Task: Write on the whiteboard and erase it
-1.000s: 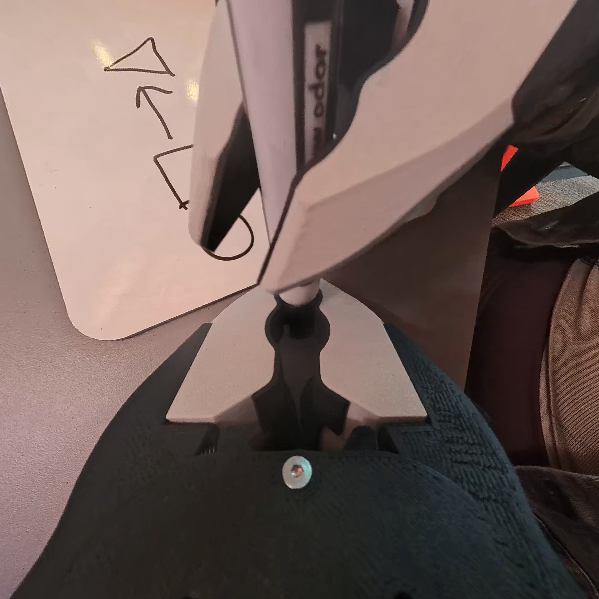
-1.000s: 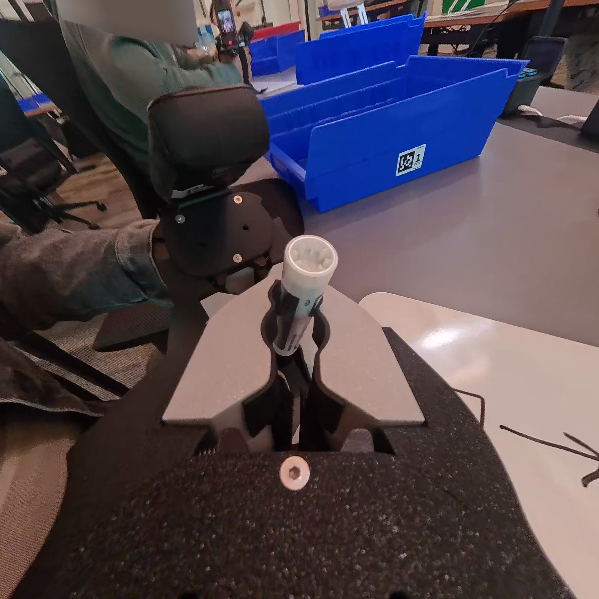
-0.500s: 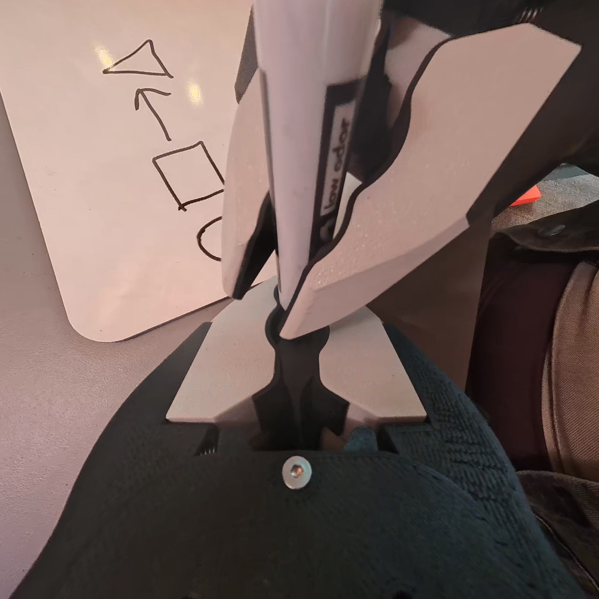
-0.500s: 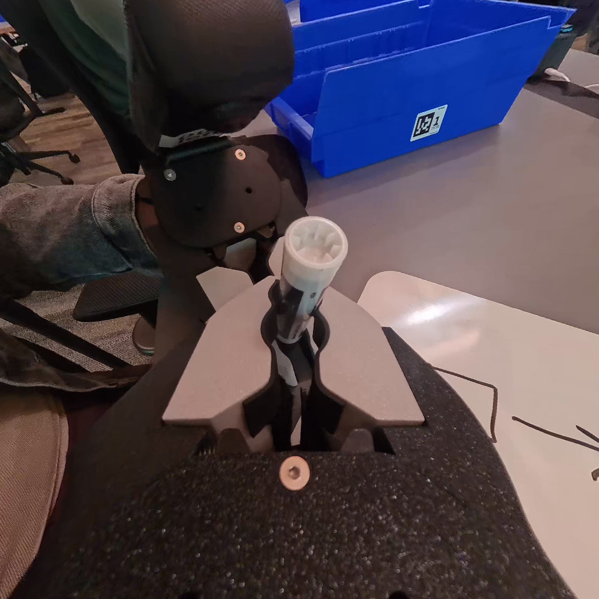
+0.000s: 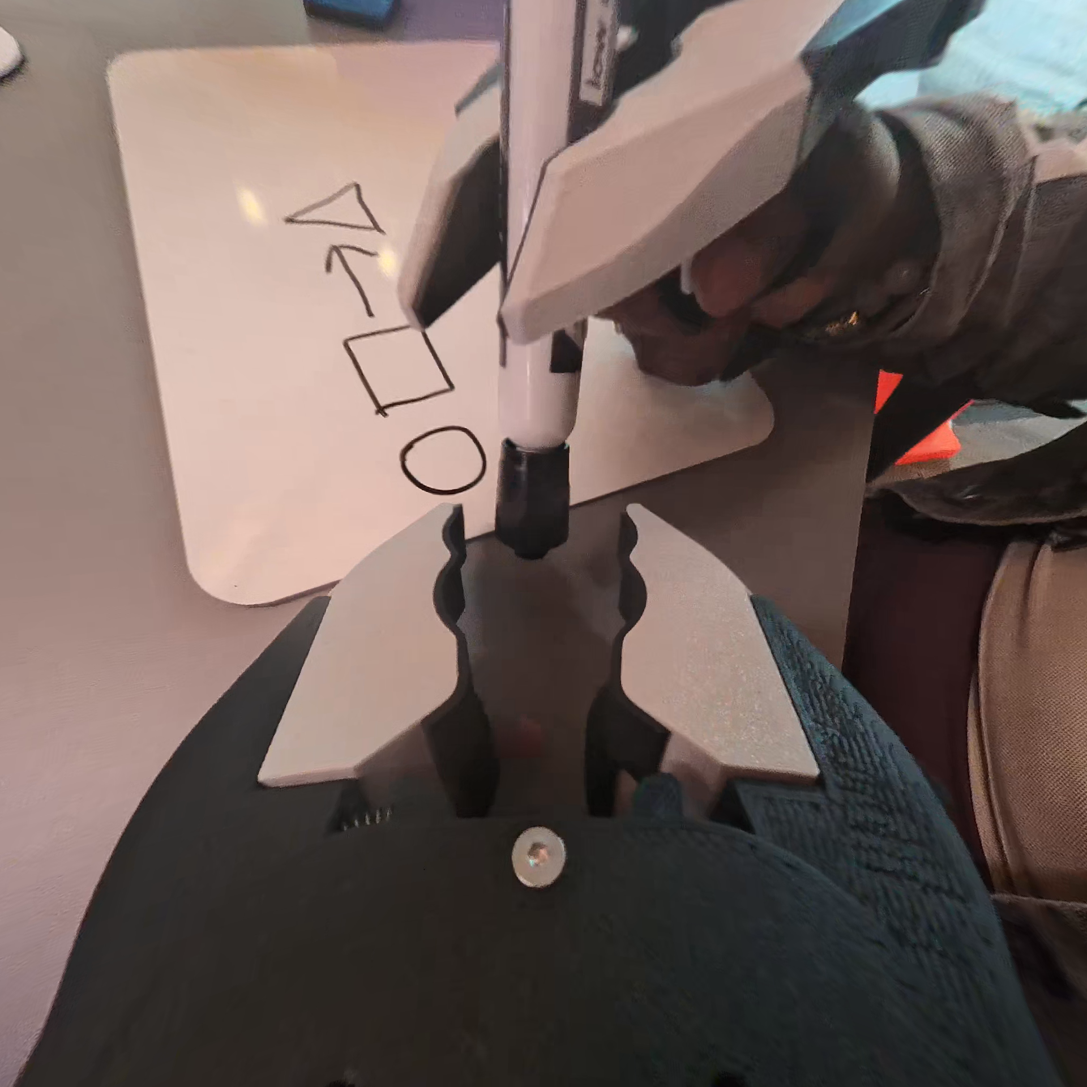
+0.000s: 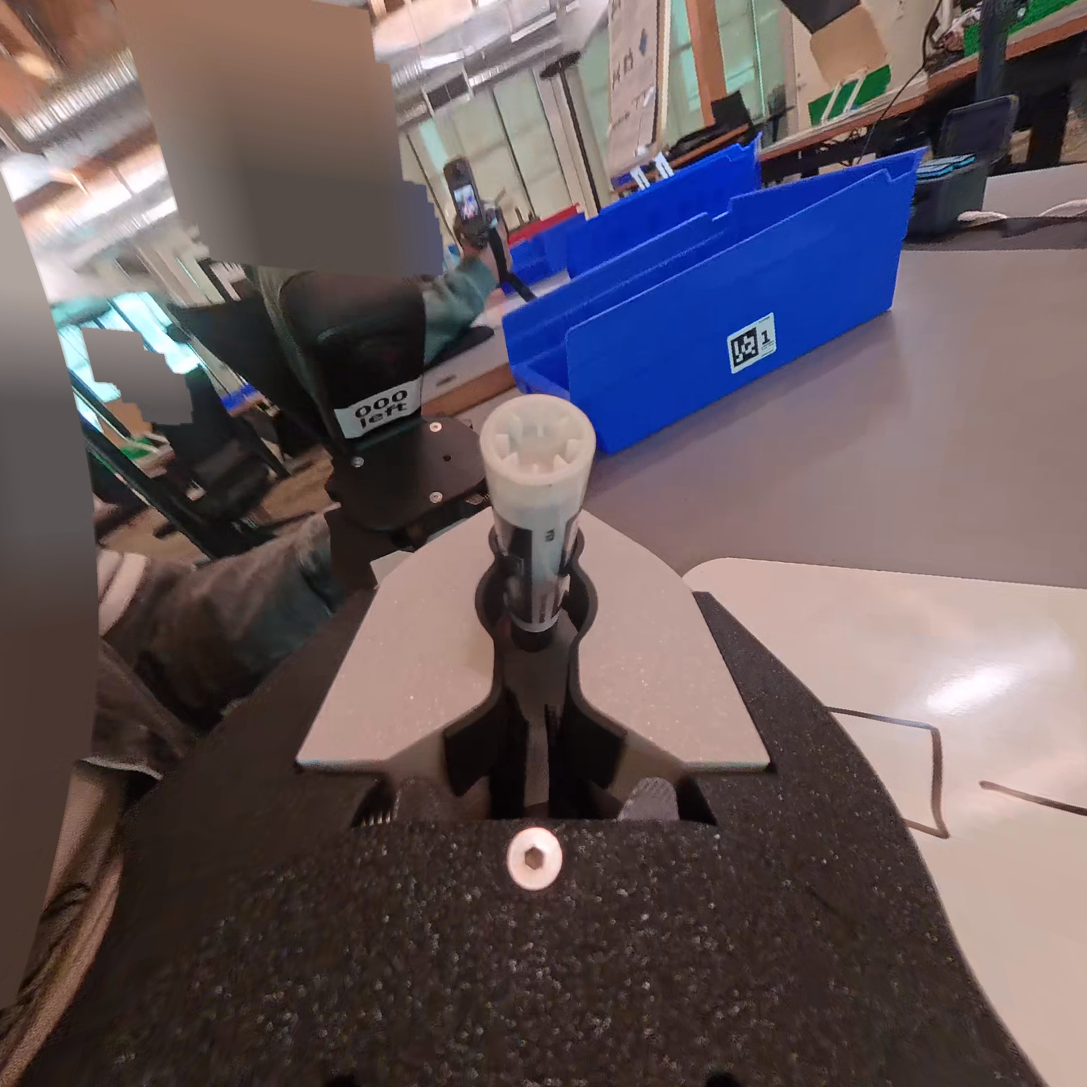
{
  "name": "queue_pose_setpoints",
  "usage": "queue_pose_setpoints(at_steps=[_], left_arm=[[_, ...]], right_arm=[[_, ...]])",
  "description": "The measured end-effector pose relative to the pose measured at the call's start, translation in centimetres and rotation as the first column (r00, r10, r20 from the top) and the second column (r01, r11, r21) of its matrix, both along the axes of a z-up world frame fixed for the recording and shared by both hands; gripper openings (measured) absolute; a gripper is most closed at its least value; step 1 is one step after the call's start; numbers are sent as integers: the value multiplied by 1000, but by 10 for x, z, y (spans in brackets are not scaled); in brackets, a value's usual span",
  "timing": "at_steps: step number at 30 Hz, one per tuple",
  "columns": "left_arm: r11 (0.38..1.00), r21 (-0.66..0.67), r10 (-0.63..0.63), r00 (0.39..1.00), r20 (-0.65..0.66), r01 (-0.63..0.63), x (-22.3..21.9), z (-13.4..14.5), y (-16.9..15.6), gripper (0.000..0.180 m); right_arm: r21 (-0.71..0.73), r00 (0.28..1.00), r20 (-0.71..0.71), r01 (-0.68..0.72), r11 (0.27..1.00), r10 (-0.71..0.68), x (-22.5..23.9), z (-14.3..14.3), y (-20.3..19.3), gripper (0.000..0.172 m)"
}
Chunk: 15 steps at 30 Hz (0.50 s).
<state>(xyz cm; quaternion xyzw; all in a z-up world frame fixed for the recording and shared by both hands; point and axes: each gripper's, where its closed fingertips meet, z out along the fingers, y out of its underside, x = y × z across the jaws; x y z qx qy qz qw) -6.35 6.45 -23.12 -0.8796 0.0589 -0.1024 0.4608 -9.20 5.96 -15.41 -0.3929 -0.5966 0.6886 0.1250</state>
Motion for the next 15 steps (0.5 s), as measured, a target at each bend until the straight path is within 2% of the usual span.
queue_pose_setpoints(at_steps=[4, 7, 11, 15], left_arm=[[998, 52, 31, 1000, -2, -30, -4, 7, 0, 49], [999, 43, 12, 1000, -27, -11, -1, 5, 0, 38], [1000, 12, -5, 998, -60, 6, 2, 0, 0, 33], [1000, 5, -12, 998, -62, 12, 3, -1, 0, 17]], right_arm=[[-118, 1000, 1, -26, 993, 27, 1, 6, 2, 17], [-173, 1000, -3, -10, 985, 10, 0, 10, 8, 17], [-172, 1000, 18, -16, 985, 19, 0, 5, 7, 17], [-107, 999, 23, -34, 994, 37, 1, -2, -2, 17]])
